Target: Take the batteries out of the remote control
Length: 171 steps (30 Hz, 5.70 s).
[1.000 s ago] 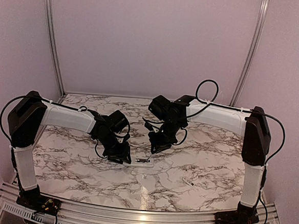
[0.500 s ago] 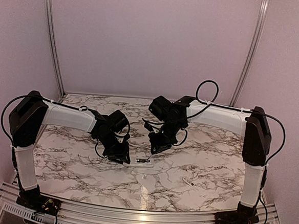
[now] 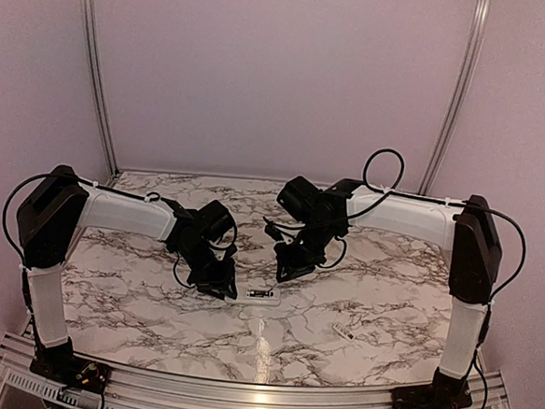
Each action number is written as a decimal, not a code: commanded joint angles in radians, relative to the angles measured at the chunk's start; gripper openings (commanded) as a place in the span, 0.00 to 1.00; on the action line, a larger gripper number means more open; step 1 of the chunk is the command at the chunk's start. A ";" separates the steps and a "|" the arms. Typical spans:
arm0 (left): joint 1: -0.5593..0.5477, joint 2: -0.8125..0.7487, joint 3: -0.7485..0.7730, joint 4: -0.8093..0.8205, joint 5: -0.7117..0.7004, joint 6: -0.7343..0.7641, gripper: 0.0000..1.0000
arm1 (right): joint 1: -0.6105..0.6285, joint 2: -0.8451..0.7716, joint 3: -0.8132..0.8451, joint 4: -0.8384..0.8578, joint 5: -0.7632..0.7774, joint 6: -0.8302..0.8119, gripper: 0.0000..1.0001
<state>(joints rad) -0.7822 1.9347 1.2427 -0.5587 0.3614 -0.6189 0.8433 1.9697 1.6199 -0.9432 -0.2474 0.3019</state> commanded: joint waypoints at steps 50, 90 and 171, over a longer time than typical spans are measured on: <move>-0.011 0.092 0.048 -0.007 -0.007 0.023 0.25 | -0.161 -0.039 -0.279 0.322 -0.420 -0.089 0.00; -0.012 0.077 0.030 -0.011 -0.011 0.025 0.24 | -0.188 -0.091 -0.521 0.566 -0.540 -0.051 0.00; -0.011 0.125 0.070 -0.010 -0.007 0.034 0.21 | -0.175 -0.103 -0.392 0.403 -0.669 -0.169 0.00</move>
<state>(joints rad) -0.7712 1.9869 1.3251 -0.6556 0.3927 -0.5907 0.6712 1.8496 1.2118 -0.5659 -0.9081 0.1406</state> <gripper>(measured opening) 0.299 0.130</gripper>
